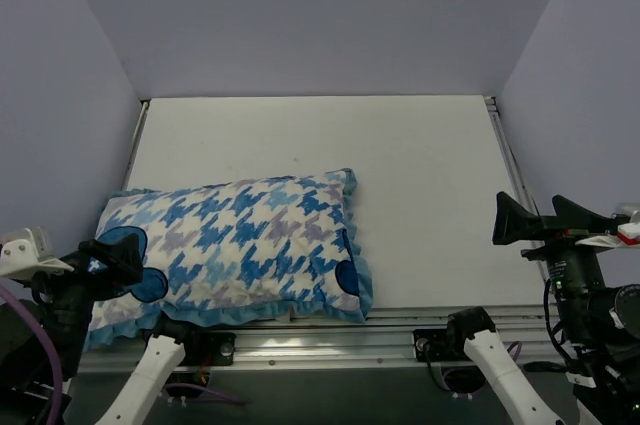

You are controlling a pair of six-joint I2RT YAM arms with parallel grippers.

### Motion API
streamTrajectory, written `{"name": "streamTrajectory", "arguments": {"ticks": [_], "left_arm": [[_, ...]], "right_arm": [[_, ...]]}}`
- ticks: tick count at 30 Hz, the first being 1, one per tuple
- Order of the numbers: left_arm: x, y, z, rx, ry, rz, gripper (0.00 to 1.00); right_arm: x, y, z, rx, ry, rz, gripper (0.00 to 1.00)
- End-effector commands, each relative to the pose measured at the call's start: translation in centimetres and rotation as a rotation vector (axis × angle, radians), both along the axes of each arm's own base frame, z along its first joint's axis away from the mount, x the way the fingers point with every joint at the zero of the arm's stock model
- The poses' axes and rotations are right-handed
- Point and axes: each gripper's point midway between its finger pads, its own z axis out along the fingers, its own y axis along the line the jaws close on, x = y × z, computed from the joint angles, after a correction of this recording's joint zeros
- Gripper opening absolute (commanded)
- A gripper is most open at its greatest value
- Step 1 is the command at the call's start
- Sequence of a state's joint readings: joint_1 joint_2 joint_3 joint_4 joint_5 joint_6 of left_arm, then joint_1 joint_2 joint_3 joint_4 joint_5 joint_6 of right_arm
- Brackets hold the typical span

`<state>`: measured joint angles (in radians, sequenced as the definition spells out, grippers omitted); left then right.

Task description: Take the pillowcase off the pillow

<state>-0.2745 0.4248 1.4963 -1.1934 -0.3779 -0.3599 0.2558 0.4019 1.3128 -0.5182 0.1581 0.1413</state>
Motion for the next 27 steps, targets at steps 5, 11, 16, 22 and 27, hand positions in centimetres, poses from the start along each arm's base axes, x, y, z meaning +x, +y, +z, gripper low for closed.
{"name": "streamTrajectory", "arguments": {"ticks": [5,11,16,22,27], "left_arm": [[3.3,-1.8,-1.8,0.010,0.102,-0.047,0.94],[5.4,-3.5,-3.8,0.008,0.185,-0.100,0.94],[6.7,-4.6,-5.9,-0.016,0.239,-0.125,0.94],[7.2,-5.2,-8.5,-0.021,0.312,-0.140,0.94],[7.3,-5.6,-10.1,-0.056,0.358,-0.139,0.94]], "right_arm": [[4.7,5.1,-1.2,-0.007,0.096,0.209,1.00],[9.1,11.7,-5.8,0.049,0.324,0.491,1.00],[12.7,15.8,-10.4,0.136,0.530,0.639,1.00],[15.5,21.1,-13.1,0.156,0.601,0.763,1.00],[16.6,28.1,-17.3,0.021,0.702,0.891,1.00]]}}
